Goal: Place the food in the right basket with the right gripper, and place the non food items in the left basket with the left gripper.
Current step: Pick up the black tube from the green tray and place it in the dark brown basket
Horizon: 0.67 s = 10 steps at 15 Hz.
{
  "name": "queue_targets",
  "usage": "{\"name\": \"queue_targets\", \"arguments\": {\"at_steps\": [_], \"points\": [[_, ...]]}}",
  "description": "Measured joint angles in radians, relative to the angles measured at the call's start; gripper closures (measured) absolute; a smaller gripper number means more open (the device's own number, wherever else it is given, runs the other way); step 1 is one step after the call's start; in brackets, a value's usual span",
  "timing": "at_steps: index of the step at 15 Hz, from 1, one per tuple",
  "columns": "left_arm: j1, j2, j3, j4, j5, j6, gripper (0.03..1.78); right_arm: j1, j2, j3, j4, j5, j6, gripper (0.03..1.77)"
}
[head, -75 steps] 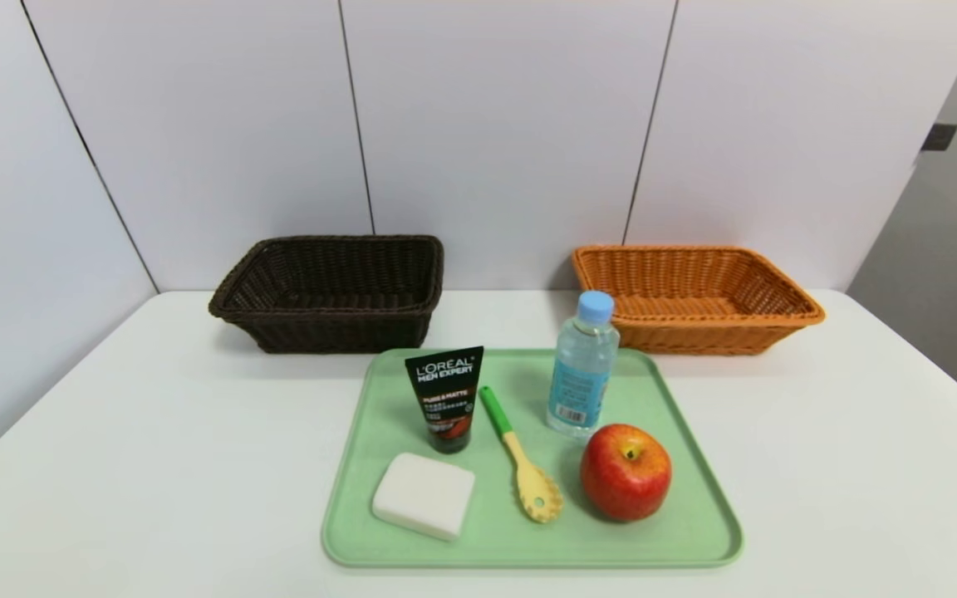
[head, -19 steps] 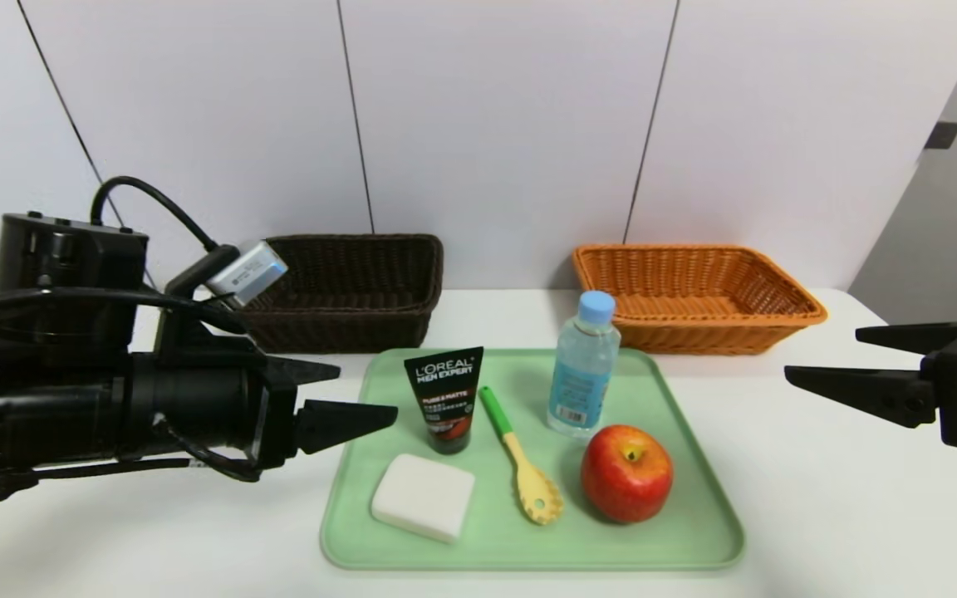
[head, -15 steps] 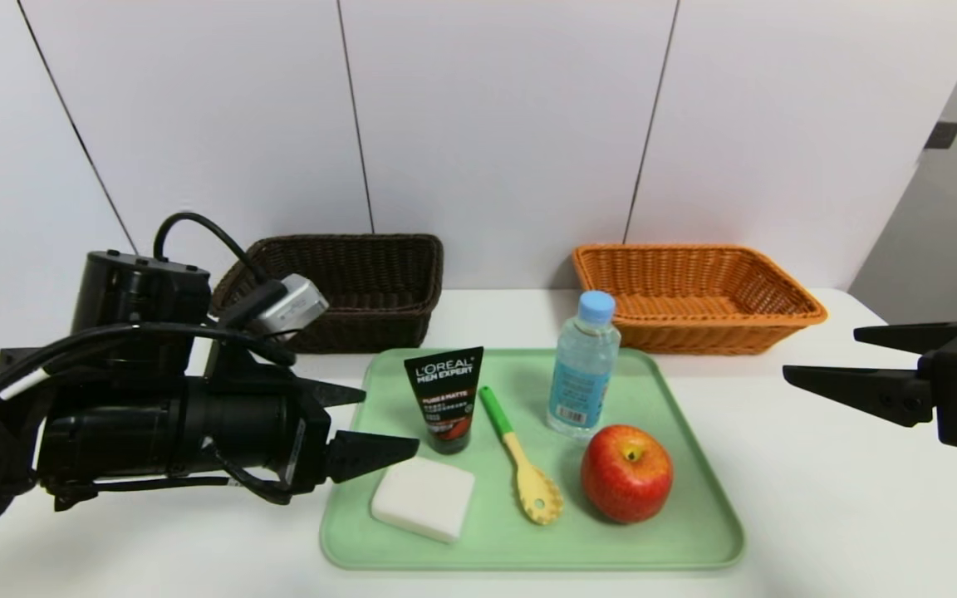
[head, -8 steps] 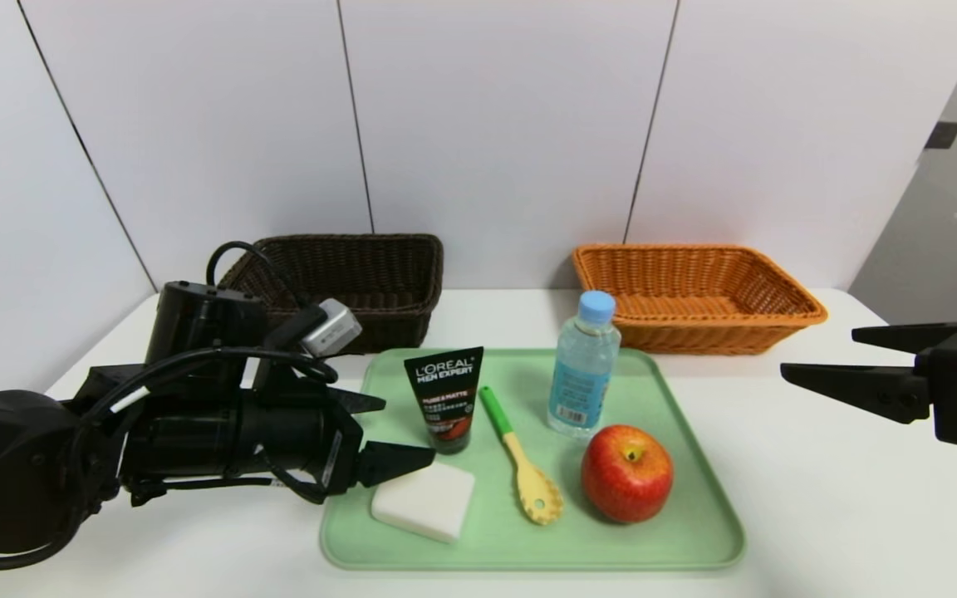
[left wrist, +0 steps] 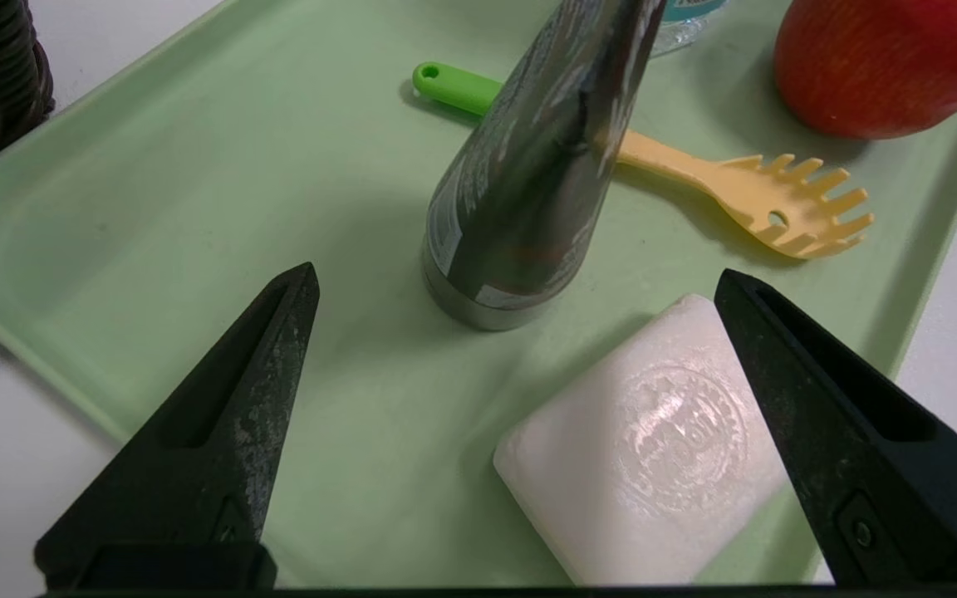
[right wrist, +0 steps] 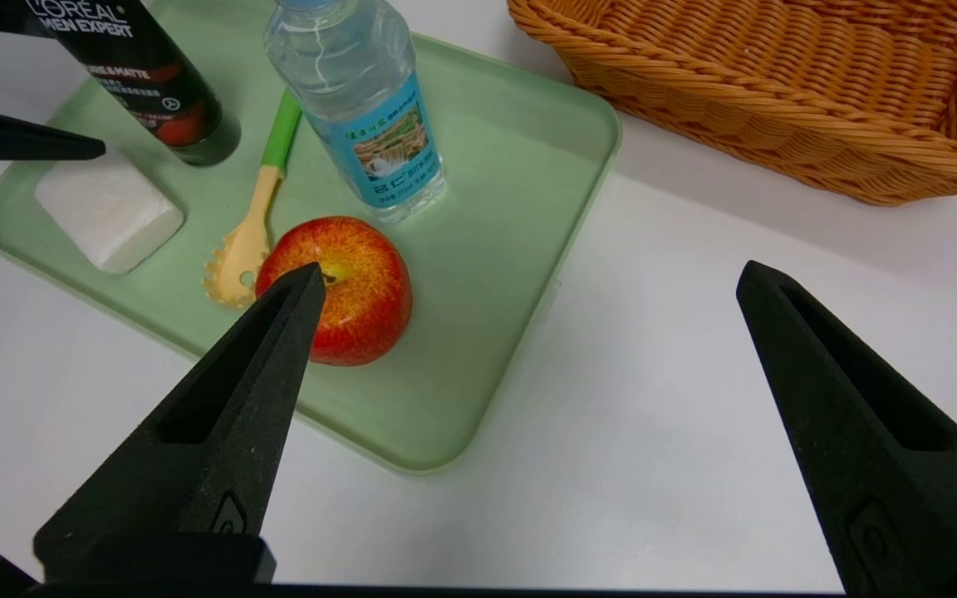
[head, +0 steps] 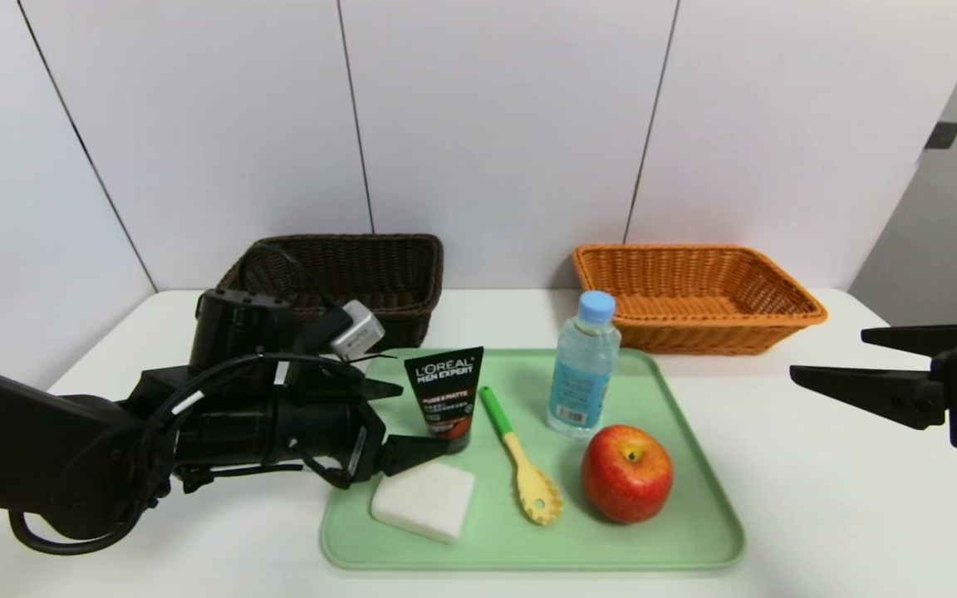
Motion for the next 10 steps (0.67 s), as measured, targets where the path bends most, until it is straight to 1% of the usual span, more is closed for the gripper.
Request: {"name": "queue_targets", "arguments": {"at_steps": [4,10], "points": [[-0.021,0.064,-0.001,-0.119,-0.003,-0.006,0.12,0.000,-0.019,0.010,0.000,0.000,0.000,0.09],[-0.059,0.115,-0.019,-0.161,-0.003,-0.032,0.12,0.000,-0.034,0.013,0.005,0.000,0.000,0.09]]}}
